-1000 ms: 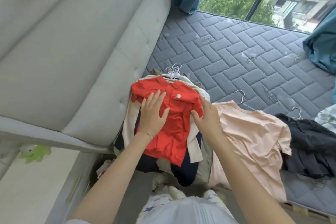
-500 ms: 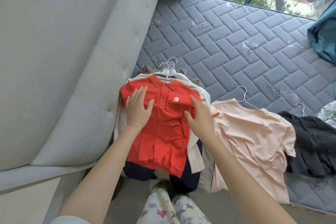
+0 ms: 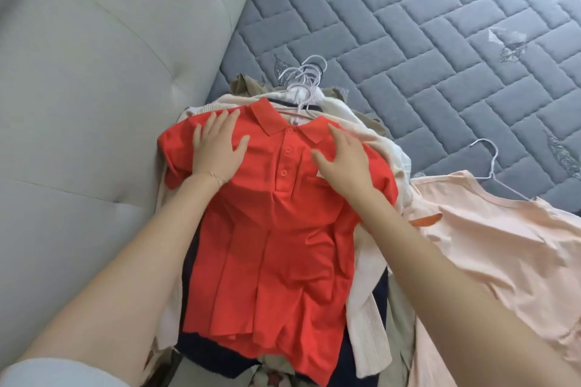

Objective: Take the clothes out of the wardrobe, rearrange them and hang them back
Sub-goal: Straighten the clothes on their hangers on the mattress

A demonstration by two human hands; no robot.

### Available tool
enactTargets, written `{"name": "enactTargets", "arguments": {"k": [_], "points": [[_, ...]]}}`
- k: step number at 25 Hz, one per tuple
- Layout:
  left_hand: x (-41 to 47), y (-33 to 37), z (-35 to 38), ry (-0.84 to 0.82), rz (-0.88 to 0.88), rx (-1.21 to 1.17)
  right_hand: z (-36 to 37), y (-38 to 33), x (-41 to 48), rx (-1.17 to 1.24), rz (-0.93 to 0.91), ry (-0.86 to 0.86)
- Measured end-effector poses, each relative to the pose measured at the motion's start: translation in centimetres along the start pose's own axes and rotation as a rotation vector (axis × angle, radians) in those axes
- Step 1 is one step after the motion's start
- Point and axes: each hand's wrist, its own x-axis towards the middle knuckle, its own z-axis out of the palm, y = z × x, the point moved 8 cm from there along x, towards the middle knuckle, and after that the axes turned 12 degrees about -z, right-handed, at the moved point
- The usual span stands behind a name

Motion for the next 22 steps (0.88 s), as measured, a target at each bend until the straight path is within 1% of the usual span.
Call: {"name": "enactTargets", "arguments": {"k": [3,6,9,13,15,17,20,22], "points": [[1.6,-0.4,1.0,0.065,0.035,0.089,0.9,2.3,2.0,-0.099,0.024,0.01],[2.7,-0.3,0.3,0.135,0.059,0.163,1.4,3.8,2.6,-0.119,0.066,-0.022],[3.3,0.0,-0.5,0.168,0.048,0.208,0.7,3.8,2.7,-0.107,0.083,0.051],[2.8,0.4,-0.9,0.15,0.067,0.192,0.1,3.6,2.1,-0.026,0.107,0.13],[1.8,0.2,-0.7,0.111,0.077,0.185,-0.1,3.3,1.1,0.031,0.107,0.144],[0.2,0.0,-0.7,0.057,0.091,0.143,-0.4,2.6,-0.4,0.096,0.103,0.144],[-2.9,-0.2,-3.0,-0.001,0.123,-0.069,-2.9,0.1,-3.4,0.165,0.09,0.183],[-5.4,-0.2,-5.9,-0.018,0.104,-0.192,-5.5,-2.2,-5.6,0.192,0.09,0.206]]}}
